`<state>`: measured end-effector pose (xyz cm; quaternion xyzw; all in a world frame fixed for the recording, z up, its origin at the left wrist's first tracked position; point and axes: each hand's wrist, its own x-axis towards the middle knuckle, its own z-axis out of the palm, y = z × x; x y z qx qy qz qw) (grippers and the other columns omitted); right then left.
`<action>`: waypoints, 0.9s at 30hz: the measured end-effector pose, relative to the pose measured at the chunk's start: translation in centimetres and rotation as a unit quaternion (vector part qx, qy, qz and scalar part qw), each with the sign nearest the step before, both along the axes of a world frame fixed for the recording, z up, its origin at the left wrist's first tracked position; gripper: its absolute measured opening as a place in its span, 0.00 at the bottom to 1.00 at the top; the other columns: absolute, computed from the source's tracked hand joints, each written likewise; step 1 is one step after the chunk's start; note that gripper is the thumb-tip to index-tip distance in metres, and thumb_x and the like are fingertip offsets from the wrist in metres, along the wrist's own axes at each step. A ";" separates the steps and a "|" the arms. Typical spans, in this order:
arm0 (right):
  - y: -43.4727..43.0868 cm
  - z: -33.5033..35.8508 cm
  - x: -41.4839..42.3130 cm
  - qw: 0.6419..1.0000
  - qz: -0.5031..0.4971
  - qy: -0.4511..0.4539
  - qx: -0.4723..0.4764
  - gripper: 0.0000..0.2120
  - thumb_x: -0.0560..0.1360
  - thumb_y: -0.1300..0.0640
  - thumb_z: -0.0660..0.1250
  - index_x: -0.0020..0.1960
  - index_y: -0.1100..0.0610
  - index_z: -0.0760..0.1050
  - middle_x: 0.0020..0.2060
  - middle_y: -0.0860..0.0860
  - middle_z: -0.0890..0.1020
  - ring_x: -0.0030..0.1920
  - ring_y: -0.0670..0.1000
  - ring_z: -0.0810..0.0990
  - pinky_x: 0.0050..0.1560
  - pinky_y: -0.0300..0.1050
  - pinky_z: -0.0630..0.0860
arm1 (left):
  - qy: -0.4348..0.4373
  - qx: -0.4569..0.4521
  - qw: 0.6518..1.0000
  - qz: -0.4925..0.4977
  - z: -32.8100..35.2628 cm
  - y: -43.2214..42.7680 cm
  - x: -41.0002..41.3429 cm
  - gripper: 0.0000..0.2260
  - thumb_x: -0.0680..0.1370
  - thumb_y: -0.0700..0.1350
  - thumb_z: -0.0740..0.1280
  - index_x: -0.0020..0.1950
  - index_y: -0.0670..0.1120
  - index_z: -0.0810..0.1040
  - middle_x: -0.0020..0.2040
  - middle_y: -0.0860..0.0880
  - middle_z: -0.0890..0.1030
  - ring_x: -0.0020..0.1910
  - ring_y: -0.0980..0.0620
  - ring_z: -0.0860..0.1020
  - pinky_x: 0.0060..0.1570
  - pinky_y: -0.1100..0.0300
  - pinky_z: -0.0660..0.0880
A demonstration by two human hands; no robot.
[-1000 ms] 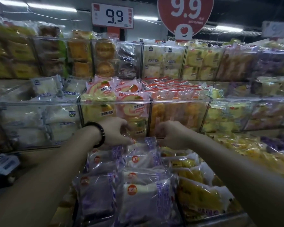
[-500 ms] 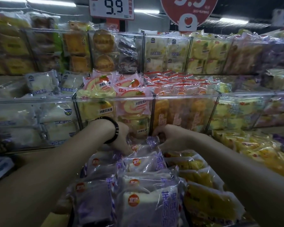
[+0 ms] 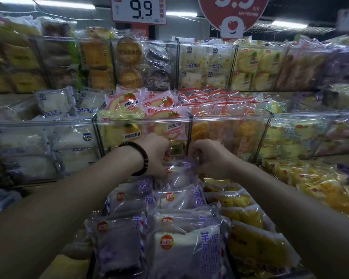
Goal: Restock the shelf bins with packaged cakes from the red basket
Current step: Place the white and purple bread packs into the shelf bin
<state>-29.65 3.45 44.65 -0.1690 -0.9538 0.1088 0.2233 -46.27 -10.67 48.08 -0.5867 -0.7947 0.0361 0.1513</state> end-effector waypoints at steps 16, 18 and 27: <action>-1.0 -2.1 1.6 0.991 -0.038 0.063 -0.112 0.28 0.73 0.61 0.80 0.67 0.48 0.71 0.47 0.44 0.80 0.43 0.44 0.82 0.40 0.37 0.80 | -0.106 0.088 0.986 -0.098 -3.3 -2.4 -0.2 0.33 0.71 0.48 0.79 0.70 0.57 0.65 0.46 0.54 0.80 0.41 0.55 0.80 0.44 0.53 0.83; -1.0 -2.2 2.0 0.996 -0.013 0.054 -0.073 0.26 0.73 0.60 0.79 0.68 0.47 0.76 0.46 0.41 0.79 0.44 0.43 0.82 0.42 0.38 0.80 | -0.078 0.080 0.988 -0.102 -2.8 -2.6 0.3 0.31 0.72 0.52 0.79 0.71 0.54 0.71 0.49 0.54 0.81 0.43 0.57 0.78 0.46 0.60 0.79; 0.1 -2.3 1.2 0.998 -0.033 0.023 -0.051 0.20 0.75 0.56 0.78 0.65 0.49 0.79 0.52 0.43 0.80 0.49 0.45 0.79 0.44 0.33 0.74 | 0.034 0.090 0.995 -0.020 -3.1 -2.5 0.3 0.19 0.75 0.64 0.72 0.57 0.52 0.77 0.49 0.50 0.78 0.52 0.47 0.80 0.47 0.53 0.80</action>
